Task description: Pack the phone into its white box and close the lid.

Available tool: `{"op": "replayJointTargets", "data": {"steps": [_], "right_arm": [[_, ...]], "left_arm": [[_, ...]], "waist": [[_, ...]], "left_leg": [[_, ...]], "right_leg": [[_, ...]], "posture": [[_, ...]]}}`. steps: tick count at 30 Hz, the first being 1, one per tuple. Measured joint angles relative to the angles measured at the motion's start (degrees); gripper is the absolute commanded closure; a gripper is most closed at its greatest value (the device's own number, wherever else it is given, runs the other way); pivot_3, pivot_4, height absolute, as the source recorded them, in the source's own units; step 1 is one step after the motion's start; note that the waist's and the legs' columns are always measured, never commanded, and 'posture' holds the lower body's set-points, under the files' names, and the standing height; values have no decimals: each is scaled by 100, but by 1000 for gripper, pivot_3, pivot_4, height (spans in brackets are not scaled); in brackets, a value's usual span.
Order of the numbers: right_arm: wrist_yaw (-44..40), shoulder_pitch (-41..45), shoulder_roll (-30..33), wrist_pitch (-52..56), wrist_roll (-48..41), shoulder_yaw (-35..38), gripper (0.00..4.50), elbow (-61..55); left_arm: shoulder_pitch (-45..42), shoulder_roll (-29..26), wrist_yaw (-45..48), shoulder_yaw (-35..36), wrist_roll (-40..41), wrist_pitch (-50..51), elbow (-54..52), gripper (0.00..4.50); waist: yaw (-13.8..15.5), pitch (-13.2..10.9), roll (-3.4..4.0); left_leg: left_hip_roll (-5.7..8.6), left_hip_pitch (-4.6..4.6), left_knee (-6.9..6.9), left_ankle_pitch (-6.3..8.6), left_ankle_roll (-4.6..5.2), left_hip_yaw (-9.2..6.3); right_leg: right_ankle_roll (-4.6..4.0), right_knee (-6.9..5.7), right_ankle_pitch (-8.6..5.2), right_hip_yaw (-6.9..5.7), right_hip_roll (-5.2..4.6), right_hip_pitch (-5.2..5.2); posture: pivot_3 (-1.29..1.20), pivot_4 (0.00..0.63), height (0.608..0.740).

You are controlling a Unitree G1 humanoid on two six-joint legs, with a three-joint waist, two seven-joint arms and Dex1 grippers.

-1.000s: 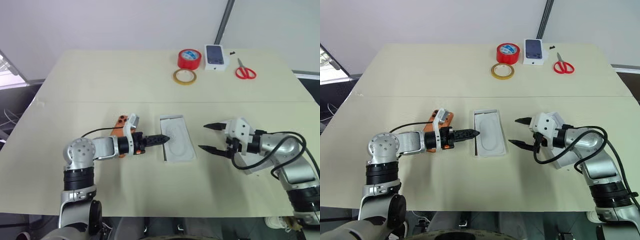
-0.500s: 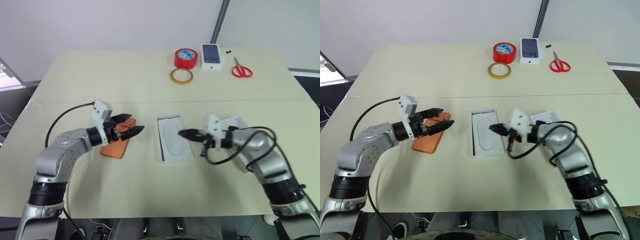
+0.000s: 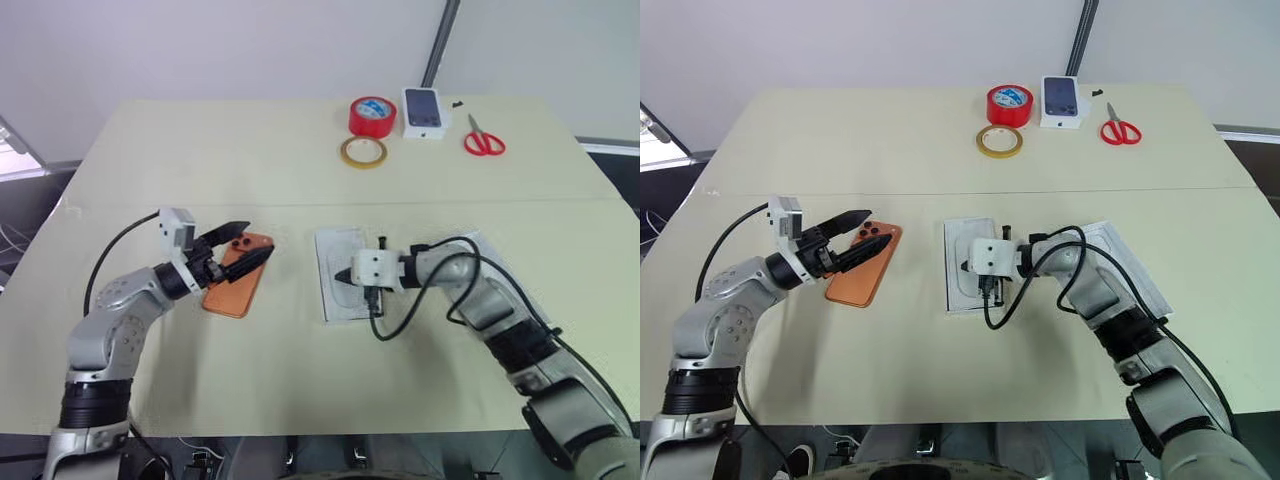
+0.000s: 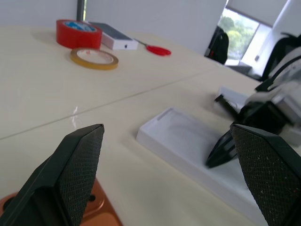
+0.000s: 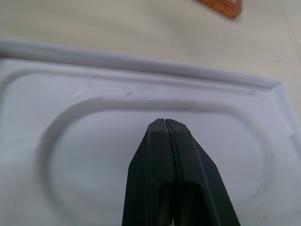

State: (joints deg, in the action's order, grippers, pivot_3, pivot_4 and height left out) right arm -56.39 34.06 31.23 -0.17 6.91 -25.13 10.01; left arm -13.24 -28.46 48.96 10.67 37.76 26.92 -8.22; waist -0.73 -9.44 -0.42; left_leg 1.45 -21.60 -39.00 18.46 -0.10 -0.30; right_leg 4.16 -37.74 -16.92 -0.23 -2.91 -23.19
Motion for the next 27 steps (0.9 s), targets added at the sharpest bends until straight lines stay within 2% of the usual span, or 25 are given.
{"op": "replayJointTargets", "data": {"steps": [9, 19, 24, 27], "right_arm": [[49, 70, -136, -88, 53, 80, 4480, 243], [-146, 182, -105, 1220, -774, 905, 4480, -321], [-105, 134, 198, 576, -92, 484, 4480, -43], [-14, 134, 175, 103, 180, 333, 4480, 62]], "left_arm": [[134, 30, -176, 24, 12, 39, -147, 0], [24, -34, -169, -6, 17, 123, -72, 0], [-13, 10, -170, -71, -19, 113, -31, 0], [-34, 42, -173, -82, -68, 110, 20, 0]], "waist": [[10, 0, 0], [-7, -1, 2], [7, -1, 2], [-9, 0, 0]], "left_leg": [[0, 6, 0, 0, 0, 0], [0, 1, 4, 0, 0, 0], [0, -3, 4, 1, 1, 0], [0, 0, 4, 0, 0, 1]], "right_leg": [[0, -4, 0, 0, 0, 6], [0, -4, 0, 0, 0, -3], [0, -2, 0, 0, 0, -5], [0, -2, 0, 0, 1, -3]], "posture": [[0, 150, 740], [0, 150, 740], [0, 150, 740], [0, 150, 740]]}}
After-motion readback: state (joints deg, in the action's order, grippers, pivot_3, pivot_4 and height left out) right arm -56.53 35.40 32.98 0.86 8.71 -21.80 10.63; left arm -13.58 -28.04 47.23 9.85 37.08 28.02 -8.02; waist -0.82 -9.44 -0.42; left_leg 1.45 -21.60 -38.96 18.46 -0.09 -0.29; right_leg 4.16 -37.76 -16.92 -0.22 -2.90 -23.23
